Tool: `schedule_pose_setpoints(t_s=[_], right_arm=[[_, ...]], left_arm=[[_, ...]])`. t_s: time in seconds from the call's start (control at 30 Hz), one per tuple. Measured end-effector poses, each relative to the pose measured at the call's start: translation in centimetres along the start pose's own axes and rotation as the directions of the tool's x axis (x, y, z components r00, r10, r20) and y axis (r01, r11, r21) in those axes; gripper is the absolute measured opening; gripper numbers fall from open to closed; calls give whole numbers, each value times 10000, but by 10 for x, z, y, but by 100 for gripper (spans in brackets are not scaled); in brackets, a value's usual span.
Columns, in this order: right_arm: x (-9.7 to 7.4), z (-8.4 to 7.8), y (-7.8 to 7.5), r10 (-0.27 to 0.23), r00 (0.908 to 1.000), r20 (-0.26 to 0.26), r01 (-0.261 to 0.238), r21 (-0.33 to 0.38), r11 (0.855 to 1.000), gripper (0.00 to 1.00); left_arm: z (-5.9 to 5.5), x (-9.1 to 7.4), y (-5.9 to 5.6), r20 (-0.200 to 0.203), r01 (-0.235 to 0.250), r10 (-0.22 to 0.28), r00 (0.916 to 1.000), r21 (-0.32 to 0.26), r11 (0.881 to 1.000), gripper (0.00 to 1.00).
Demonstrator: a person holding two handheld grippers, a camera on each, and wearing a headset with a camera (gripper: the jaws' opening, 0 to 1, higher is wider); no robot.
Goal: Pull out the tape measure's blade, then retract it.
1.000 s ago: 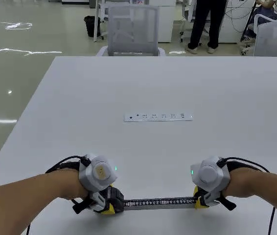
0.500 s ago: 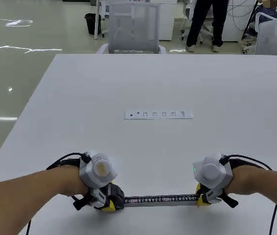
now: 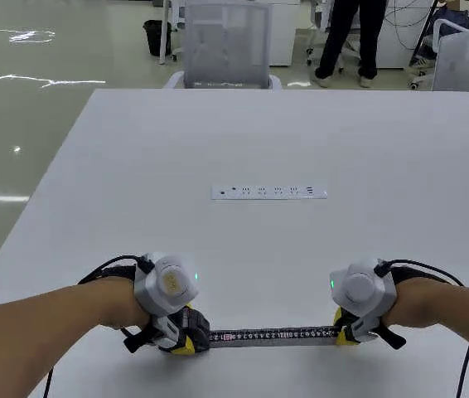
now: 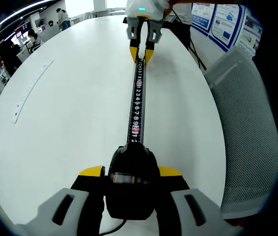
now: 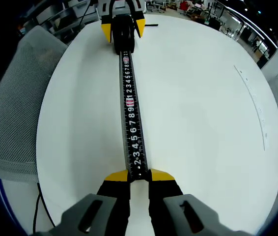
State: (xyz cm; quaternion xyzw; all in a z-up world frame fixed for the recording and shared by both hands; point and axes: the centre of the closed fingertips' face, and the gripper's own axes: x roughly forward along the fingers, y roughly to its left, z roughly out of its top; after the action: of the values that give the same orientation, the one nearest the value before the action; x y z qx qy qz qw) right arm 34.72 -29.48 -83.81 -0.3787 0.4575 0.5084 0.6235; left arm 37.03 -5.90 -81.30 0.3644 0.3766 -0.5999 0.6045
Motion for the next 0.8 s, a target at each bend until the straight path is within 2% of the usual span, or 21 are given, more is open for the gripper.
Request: schedule_pose_setpoints(t_s=[0.8], right_arm=[[-1,0,1,-12,9999,110,10,168,9999,14]], left_arm=[[1,0,1,107,9,-9,9999,-47,10000,36]])
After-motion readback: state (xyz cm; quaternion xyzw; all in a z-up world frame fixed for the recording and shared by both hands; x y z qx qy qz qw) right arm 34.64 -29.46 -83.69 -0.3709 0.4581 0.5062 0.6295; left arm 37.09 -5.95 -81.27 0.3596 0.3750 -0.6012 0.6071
